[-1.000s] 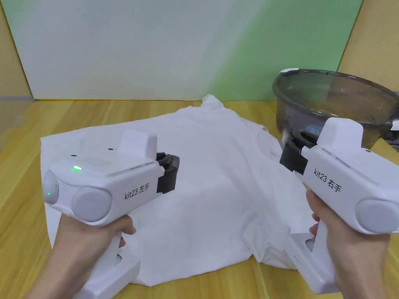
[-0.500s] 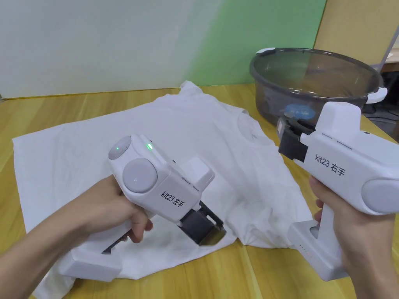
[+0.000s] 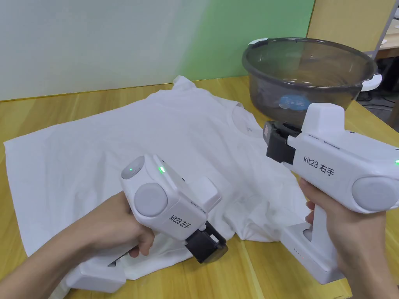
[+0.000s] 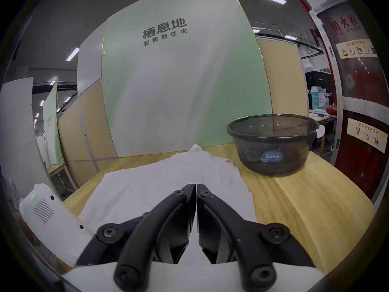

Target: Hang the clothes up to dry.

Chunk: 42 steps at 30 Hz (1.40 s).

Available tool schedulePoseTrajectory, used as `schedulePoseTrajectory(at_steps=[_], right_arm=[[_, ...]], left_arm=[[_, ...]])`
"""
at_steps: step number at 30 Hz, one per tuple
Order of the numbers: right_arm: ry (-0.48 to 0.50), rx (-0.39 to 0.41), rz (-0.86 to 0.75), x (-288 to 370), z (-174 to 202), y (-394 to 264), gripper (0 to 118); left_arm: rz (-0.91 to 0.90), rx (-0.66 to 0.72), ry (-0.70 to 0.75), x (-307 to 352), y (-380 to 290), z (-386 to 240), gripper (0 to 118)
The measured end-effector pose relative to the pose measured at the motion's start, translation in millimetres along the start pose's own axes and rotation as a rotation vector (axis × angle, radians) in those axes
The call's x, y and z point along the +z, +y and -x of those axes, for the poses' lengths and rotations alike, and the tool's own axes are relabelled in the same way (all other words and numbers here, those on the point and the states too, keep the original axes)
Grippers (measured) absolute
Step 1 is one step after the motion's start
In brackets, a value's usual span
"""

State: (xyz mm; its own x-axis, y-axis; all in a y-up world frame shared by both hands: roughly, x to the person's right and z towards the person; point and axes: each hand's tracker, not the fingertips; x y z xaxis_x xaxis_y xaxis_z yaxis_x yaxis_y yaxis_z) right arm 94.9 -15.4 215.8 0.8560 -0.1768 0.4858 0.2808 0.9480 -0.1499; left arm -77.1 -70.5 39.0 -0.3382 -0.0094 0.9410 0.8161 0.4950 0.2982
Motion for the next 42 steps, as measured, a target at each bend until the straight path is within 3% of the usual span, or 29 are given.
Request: schedulePoseTrajectory(at_steps=[6,7,8,9,23,25,33,42], right_arm=[[0.006,-0.014,0.01,-0.4,-2.9,-2.3,7],[0.007,-0.012,0.011,-0.5,-3.1,-2.5,7],[0.003,-0.009,0.015,-0.8,-2.7,-2.5,7],[0.002,-0.006,0.015,-0.8,-2.6,-2.7,7],[0.008,-0.032,-0.021,1.4,-6.9,8.2,7],[0.019,-0.036,-0.028,-4.2,-3.2,10.9,7],[0.207,0.035,0.016,-45.6,61.1,10.9,7],[0.327,0.088,0.06,-80.5,123.4,2.1,7]], left_arm=[[-0.03,0.024,-0.005,8.8,0.7,-0.4,49],[-0.056,0.03,0.01,8.5,1.3,0.1,32],[-0.059,0.051,0.001,6.1,-0.3,1.1,2],[-0.08,0.063,0.005,5.2,-2.5,6.0,0],[-0.078,0.084,-0.002,39.2,-43.3,-19.5,0],[-0.056,0.164,-0.016,56.7,-63.9,-21.4,0],[0.062,0.305,0.098,135.9,-150.0,-13.1,0],[0.17,0.549,0.334,183.9,-204.1,102.8,0]])
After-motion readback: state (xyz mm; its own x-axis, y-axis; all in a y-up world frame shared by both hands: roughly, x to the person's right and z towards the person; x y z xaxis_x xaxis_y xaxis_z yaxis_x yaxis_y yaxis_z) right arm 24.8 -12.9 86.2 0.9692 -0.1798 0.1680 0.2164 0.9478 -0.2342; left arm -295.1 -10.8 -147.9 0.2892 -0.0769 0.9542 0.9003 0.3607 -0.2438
